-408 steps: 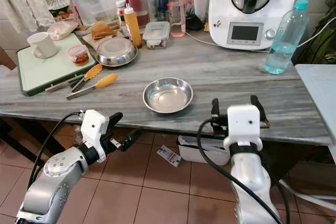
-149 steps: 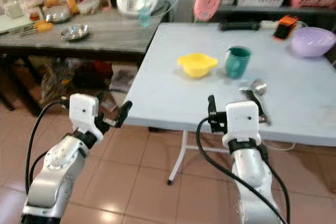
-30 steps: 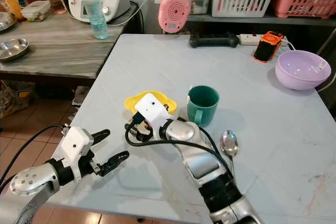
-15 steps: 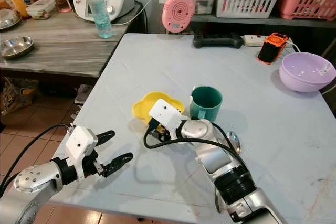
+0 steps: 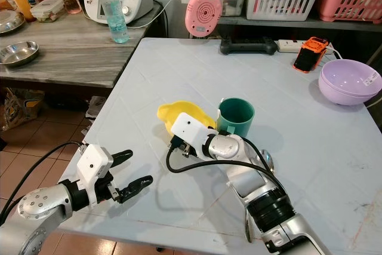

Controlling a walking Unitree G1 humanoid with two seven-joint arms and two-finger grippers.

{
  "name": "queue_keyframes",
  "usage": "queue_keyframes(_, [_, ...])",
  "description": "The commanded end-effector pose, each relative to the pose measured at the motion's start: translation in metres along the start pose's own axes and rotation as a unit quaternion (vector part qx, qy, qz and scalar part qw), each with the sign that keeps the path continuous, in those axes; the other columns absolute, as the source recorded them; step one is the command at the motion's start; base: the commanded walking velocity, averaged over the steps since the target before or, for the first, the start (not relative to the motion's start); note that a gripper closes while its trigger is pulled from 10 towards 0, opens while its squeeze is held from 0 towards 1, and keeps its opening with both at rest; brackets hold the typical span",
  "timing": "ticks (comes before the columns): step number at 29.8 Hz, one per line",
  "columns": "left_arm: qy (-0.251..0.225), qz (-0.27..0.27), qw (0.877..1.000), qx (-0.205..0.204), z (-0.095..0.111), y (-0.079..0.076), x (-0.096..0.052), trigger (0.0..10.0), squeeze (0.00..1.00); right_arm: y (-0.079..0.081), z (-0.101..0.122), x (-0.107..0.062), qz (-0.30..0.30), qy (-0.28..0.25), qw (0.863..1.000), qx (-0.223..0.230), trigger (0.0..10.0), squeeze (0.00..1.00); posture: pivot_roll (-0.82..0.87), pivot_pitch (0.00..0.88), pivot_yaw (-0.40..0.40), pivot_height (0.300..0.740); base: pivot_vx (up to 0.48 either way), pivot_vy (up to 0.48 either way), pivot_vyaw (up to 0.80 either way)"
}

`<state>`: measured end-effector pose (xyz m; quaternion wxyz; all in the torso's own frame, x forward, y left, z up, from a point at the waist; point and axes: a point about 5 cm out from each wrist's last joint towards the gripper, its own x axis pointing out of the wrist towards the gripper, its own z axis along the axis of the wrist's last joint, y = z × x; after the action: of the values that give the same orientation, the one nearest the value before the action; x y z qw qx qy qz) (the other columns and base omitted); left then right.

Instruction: Setting the table

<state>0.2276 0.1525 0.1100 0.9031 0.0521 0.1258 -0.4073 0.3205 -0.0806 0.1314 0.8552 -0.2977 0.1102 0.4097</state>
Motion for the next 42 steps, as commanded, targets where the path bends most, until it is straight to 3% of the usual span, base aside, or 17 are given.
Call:
queue_keyframes(1, [0.004, 0.000, 1.000, 0.006, 0.000, 0.000, -0.001, 10.0, 0.00, -0.004, 0.000, 0.000, -0.009, -0.007, 1.000, 0.000, 0.0, 0.00, -0.02, 0.047, 0.050, 0.740, 0.000, 0.000, 0.00])
queue_keyframes(24, [0.008, 0.013, 1.000, 0.016, 0.003, 0.008, -0.001, 10.0, 0.00, -0.003, 0.005, -0.002, -0.047, -0.060, 0.997, -0.032, 0.0, 0.00, 0.00, 0.040, 0.071, 0.740, 0.000, 0.000, 0.00])
queue_keyframes(27, [-0.036, 0.103, 0.993, 0.031, 0.014, 0.027, 0.004, 10.0, 0.00, -0.003, 0.018, -0.011, -0.102, -0.119, 0.987, -0.022, 0.0, 0.00, -0.01, 0.017, 0.051, 0.740, 0.000, 0.000, 0.00])
queue_keyframes(28, [-0.036, 0.103, 0.993, 0.031, 0.014, 0.027, 0.004, 10.0, 0.00, -0.003, 0.018, -0.011, -0.102, -0.119, 0.987, -0.022, 0.0, 0.00, -0.01, 0.017, 0.051, 0.740, 0.000, 0.000, 0.00])
queue_keyframes(30, [-0.071, 0.169, 0.982, 0.035, 0.022, 0.038, 0.009, 10.0, 0.00, -0.002, 0.024, -0.022, -0.146, -0.155, 0.977, -0.016, 0.0, 0.00, -0.03, 0.001, 0.036, 0.740, 0.000, 0.000, 0.00])
queue_keyframes(31, [-0.071, 0.169, 0.982, 0.035, 0.022, 0.038, 0.009, 10.0, 0.00, -0.002, 0.024, -0.022, -0.146, -0.155, 0.977, -0.016, 0.0, 0.00, -0.03, 0.001, 0.036, 0.740, 0.000, 0.000, 0.00])
queue_keyframes(33, [-0.093, 0.224, 0.970, 0.031, 0.027, 0.047, 0.011, 10.0, 0.00, 0.000, 0.031, -0.032, -0.183, -0.184, 0.965, -0.035, 0.0, 0.00, -0.04, 0.000, 0.031, 0.740, 0.000, 0.000, 0.00])
queue_keyframes(40, [-0.115, 0.276, 0.954, 0.015, 0.030, 0.053, 0.020, 10.0, 0.00, -0.002, 0.043, -0.048, -0.246, -0.218, 0.944, -0.035, 0.0, 0.00, -0.07, 0.000, 0.027, 0.740, 0.000, 0.000, 0.00])
queue_keyframes(41, [-0.120, 0.282, 0.952, 0.017, 0.032, 0.053, 0.022, 10.0, 0.00, -0.004, 0.046, -0.054, -0.263, -0.225, 0.938, -0.028, 0.7, 0.00, -0.08, 0.000, 0.028, 0.740, 0.000, 0.000, 0.00])
queue_keyframes(42, [-0.125, 0.287, 0.950, 0.018, 0.034, 0.054, 0.023, 10.0, 0.00, -0.006, 0.048, -0.058, -0.275, -0.229, 0.933, -0.023, 0.7, 0.00, -0.08, 0.000, 0.028, 0.740, 0.000, 0.000, 0.00])
